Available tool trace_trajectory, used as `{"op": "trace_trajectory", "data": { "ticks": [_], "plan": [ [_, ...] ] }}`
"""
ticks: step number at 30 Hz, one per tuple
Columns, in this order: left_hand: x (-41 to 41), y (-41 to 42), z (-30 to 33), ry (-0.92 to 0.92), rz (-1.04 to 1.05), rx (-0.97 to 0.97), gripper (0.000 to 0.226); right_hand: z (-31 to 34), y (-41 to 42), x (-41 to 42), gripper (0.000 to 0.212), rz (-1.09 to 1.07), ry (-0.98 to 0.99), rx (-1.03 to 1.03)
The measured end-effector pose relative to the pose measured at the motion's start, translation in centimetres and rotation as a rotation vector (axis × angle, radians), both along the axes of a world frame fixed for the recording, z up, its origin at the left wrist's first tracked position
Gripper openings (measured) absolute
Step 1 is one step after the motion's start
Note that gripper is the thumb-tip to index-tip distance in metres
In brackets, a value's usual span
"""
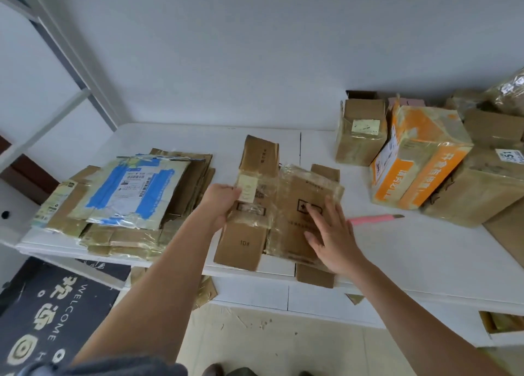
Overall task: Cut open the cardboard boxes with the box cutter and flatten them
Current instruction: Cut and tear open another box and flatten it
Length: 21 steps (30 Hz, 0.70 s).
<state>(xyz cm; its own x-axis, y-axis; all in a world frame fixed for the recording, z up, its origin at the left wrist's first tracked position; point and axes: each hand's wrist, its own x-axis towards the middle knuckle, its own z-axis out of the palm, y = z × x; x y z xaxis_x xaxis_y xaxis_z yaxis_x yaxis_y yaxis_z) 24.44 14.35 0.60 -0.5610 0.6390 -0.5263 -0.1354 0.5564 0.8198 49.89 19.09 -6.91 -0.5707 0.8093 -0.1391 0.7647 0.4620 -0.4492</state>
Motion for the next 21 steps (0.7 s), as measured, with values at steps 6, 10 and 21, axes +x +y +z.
{"op": "trace_trajectory", "data": {
  "ticks": [6,10,21],
  "plan": [
    [-2.2,-1.0,4.7,-0.029,0.341,0.235,0.014,6.6,-2.1,-7.0,0.078,0.155,0.187,0.049],
    [-4.9,-4.2,5.9,-0.189,0.526,0.370,0.014,8.8,-4.6,-13.3,0.095,0.327,0.112,0.328],
    [-14.6,-13.0,3.3,-0.052,0.700,0.171,0.042,8.5,-7.5,-27.0,0.101,0.609,-0.107,0.502]
  ]
}}
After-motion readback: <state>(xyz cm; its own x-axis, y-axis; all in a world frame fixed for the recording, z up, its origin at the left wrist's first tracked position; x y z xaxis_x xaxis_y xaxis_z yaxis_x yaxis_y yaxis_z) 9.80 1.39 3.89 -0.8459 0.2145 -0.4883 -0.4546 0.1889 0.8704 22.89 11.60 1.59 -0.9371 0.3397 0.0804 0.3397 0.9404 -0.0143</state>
